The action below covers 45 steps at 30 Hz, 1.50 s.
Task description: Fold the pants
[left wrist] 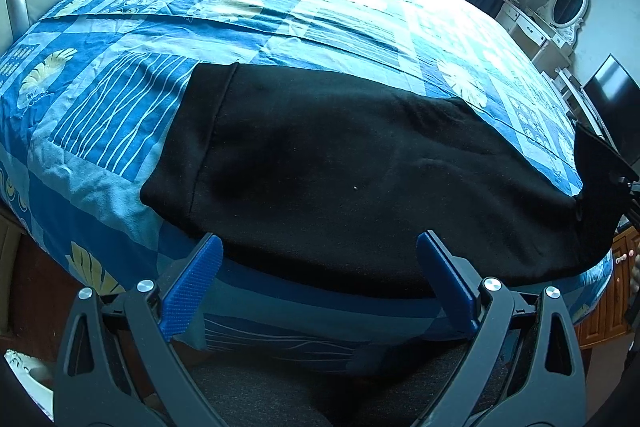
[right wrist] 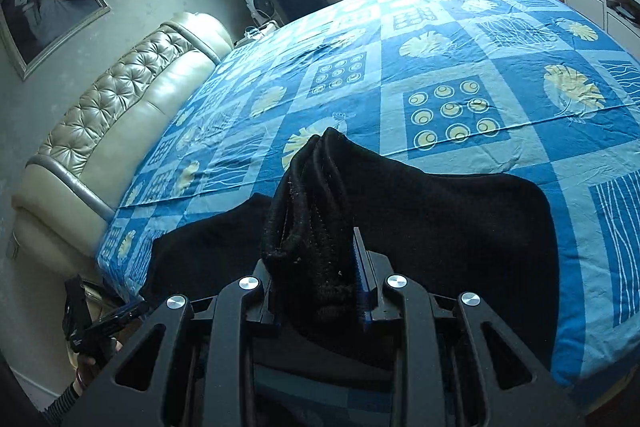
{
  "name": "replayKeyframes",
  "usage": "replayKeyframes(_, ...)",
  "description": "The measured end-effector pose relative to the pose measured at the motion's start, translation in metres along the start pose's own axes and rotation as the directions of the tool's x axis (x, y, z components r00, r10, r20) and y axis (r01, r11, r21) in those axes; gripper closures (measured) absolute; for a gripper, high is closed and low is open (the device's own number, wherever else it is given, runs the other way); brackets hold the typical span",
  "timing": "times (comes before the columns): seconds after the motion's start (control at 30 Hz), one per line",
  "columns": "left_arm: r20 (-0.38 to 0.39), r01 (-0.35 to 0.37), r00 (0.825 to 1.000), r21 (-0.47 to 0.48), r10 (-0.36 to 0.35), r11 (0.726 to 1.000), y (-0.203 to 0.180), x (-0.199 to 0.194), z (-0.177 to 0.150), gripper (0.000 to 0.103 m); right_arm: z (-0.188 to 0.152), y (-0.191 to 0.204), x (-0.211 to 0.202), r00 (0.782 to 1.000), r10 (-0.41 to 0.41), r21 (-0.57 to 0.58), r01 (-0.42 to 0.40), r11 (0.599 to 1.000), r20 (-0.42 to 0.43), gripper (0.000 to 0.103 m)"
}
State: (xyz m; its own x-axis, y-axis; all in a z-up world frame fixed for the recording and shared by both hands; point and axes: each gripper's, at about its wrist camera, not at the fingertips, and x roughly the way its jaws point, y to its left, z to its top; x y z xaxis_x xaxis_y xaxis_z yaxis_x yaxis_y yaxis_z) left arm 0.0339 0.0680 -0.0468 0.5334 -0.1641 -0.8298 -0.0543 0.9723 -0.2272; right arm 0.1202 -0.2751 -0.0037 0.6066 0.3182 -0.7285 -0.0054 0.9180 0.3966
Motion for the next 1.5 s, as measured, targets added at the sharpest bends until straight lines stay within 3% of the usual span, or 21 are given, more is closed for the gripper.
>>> replayKeyframes(0.13, 0.004, 0.002, 1.000, -0.007, -0.002, 1.000, 0.000, -0.002, 0.000, 0.006, -0.016, 0.019, 0.033, 0.995, -0.085, -0.074, 0.081, 0.994, -0.047, 0.076)
replayKeyframes(0.4, -0.001, 0.003, 1.000, -0.006, -0.003, 1.000, -0.001, -0.001, 0.000, 0.006, -0.046, 0.046, 0.081, 0.981, -0.156, -0.168, 0.135, 0.977, -0.119, 0.076)
replayKeyframes(0.63, -0.006, 0.004, 1.000, -0.012, -0.004, 1.000, -0.001, 0.001, 0.000, 0.006, -0.060, 0.058, 0.095, 0.968, -0.213, -0.238, 0.178, 0.955, -0.131, 0.076)
replayKeyframes(0.93, -0.003, 0.008, 1.000, 0.007, -0.008, 1.000, -0.006, 0.001, -0.002, 0.006, -0.072, 0.068, 0.098, 0.965, -0.226, -0.277, 0.183, 0.943, -0.135, 0.070)
replayKeyframes(1.2, -0.009, 0.011, 1.000, 0.003, -0.011, 1.000, -0.006, 0.002, -0.002, 0.006, -0.081, 0.081, 0.098, 0.976, -0.116, -0.222, 0.073, 0.972, -0.183, 0.060)
replayKeyframes(1.5, -0.010, 0.011, 1.000, 0.010, -0.011, 1.000, -0.008, 0.002, -0.003, 0.006, -0.090, 0.096, 0.103, 0.973, -0.145, -0.260, 0.095, 0.961, -0.181, 0.049)
